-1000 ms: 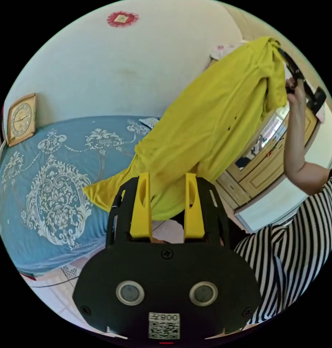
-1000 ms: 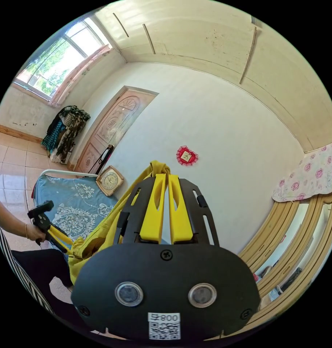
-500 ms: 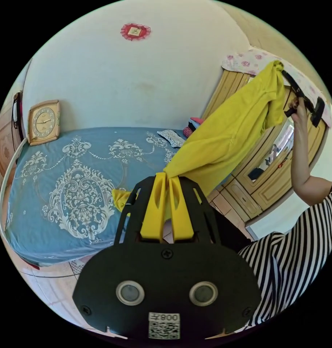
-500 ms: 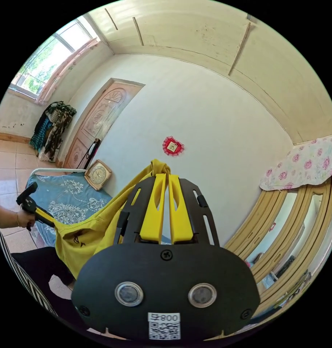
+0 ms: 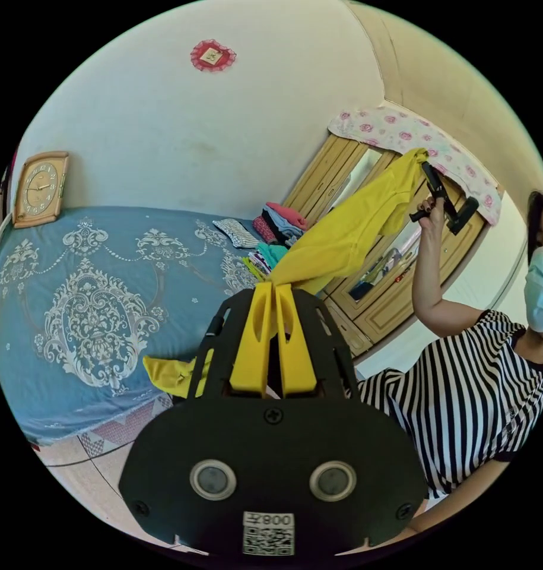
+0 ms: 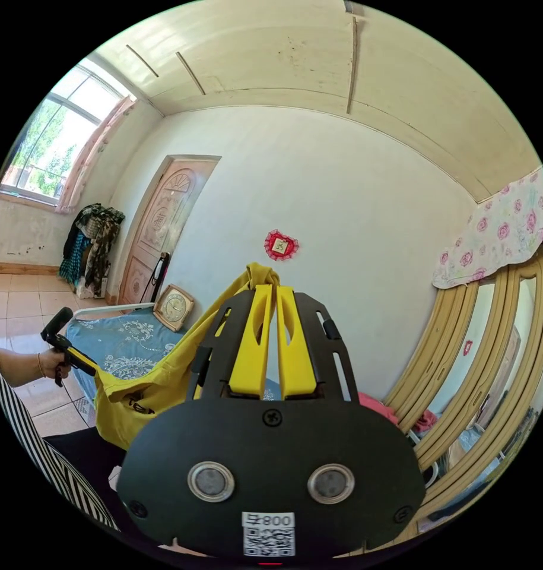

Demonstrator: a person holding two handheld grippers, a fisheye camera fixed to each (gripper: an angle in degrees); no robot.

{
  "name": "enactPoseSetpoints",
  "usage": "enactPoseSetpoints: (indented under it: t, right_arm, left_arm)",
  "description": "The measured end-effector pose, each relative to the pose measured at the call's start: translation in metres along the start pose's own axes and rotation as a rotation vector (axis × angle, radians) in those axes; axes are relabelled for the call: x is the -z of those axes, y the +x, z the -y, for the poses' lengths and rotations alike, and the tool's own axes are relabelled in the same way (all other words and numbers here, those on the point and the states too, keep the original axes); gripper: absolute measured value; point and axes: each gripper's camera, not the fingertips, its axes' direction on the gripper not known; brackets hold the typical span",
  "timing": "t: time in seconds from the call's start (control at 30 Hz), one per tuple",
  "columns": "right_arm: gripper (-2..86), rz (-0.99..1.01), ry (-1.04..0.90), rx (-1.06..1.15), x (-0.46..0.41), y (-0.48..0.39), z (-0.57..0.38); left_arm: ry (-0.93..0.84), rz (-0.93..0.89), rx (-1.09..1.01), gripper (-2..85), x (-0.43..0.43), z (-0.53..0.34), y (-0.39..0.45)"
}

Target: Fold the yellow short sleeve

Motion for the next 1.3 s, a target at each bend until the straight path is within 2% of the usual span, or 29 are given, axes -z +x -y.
enactPoseSetpoints:
  t: [0.1,0.23,0.37,0.7,1.03,1.17,1.3]
  right_arm:
    - [0.7,0.003,0.007,0.02,0.01,0.004,0.017]
    - [0.7,-0.001,0.014,0.049,0.022,0.015,0.042]
    - [0.7,-0.026,0.03,0.053,0.036,0.035,0.062]
    - [0.8,-0.012,0.141,-0.079,0.062,0.138,0.109]
    - [0.9,0.064,0.279,-0.154,0.025,0.223,0.178]
    - [0.8,0.062,0.269,-0.139,-0.017,0.245,0.208]
    - [0.9,0.081,0.207,-0.135,-0.1,0.272,0.24]
  left_arm:
    - [0.037,-0.069,0.017,0.6,0.018,0.01,0.012]
    - [0.09,-0.071,0.021,0.5,0.048,0.023,0.03]
    - [0.242,-0.042,-0.002,0.5,0.112,0.044,0.057]
    - [0.617,0.274,-0.246,0.3,0.315,0.117,0.169]
    - [0.695,0.53,-0.444,0.2,0.411,0.201,0.241]
    - [0.693,0.586,-0.466,0.2,0.426,0.241,0.228]
    - [0.632,0.645,-0.437,0.2,0.424,0.288,0.179]
